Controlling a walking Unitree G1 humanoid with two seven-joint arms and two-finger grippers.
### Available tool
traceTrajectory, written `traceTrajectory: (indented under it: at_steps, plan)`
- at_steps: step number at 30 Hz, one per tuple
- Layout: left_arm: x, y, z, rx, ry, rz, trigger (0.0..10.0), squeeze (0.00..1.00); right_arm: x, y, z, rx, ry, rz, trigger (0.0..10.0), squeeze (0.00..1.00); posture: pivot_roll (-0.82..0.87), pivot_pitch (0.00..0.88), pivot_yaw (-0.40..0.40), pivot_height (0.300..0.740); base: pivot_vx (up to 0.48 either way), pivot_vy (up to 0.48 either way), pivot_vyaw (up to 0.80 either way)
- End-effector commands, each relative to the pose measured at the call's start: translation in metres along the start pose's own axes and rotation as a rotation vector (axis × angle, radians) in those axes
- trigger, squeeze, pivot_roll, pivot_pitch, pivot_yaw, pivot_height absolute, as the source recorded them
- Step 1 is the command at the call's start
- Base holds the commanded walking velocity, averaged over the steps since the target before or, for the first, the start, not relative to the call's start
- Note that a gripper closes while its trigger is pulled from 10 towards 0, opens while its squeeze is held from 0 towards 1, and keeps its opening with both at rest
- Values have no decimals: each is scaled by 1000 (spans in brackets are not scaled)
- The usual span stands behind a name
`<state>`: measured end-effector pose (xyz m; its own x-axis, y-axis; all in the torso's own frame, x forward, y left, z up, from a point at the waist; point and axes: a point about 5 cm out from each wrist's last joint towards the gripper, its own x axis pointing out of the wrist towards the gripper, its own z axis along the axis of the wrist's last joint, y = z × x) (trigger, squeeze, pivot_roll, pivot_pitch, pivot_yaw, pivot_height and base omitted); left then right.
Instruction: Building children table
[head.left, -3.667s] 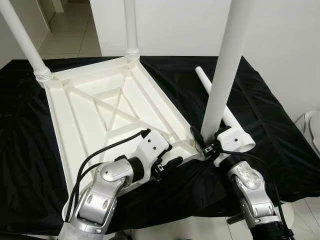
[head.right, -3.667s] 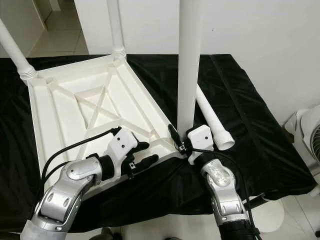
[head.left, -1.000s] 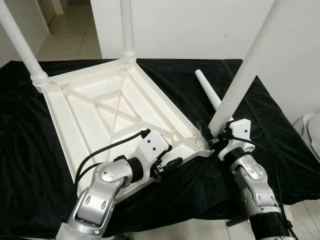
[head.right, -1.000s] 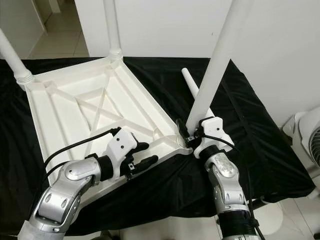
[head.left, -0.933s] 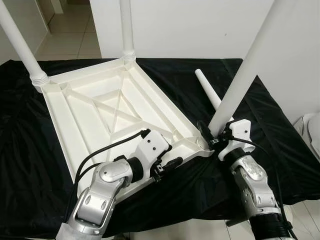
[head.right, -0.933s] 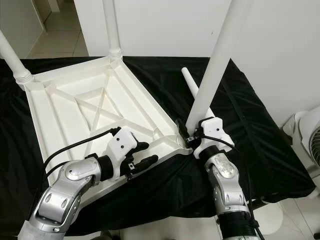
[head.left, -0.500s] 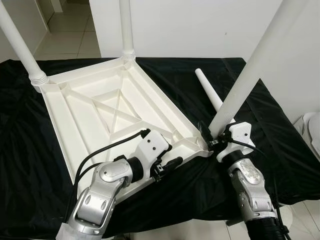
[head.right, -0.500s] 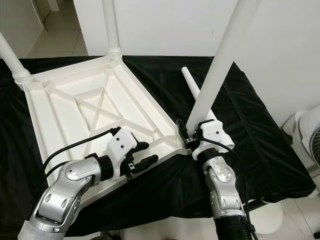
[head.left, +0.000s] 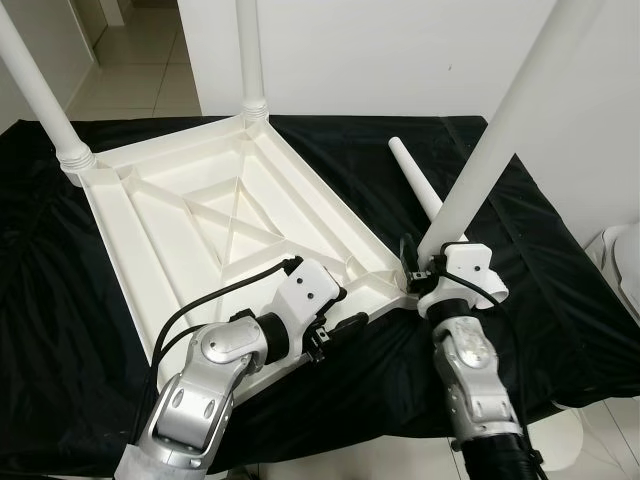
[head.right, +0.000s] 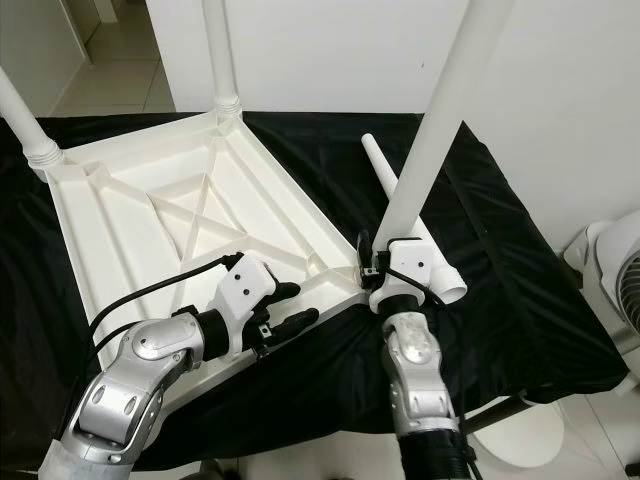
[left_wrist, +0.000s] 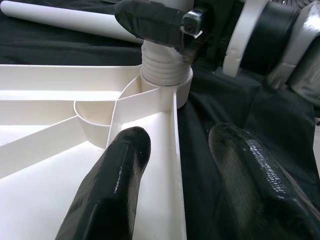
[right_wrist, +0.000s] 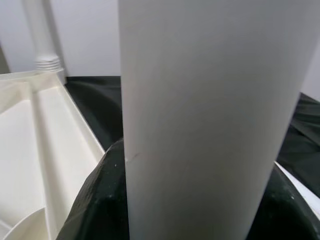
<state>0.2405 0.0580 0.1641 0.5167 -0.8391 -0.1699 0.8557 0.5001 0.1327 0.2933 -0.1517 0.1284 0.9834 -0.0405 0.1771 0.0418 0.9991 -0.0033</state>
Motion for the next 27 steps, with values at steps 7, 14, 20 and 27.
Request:
traceTrajectory:
  at_steps: [7,14,20,27]
  plan:
    - [3,2,-2,0,10,79,10000,0,-13,-5,-46,22,222,-229,10000,0,109,81,18,740,0,0,0]
    - [4,2,-2,-1,12,79,10000,0,-12,-3,-46,28,223,-247,10000,0,109,82,17,740,0,0,0]
    - [5,0,-3,-3,11,74,10000,0,-11,-3,-42,34,190,-259,10000,0,99,75,16,740,0,0,0]
    - [7,-2,-3,-4,6,67,10000,0,-11,-12,-36,71,146,-373,10000,0,98,67,15,740,0,0,0]
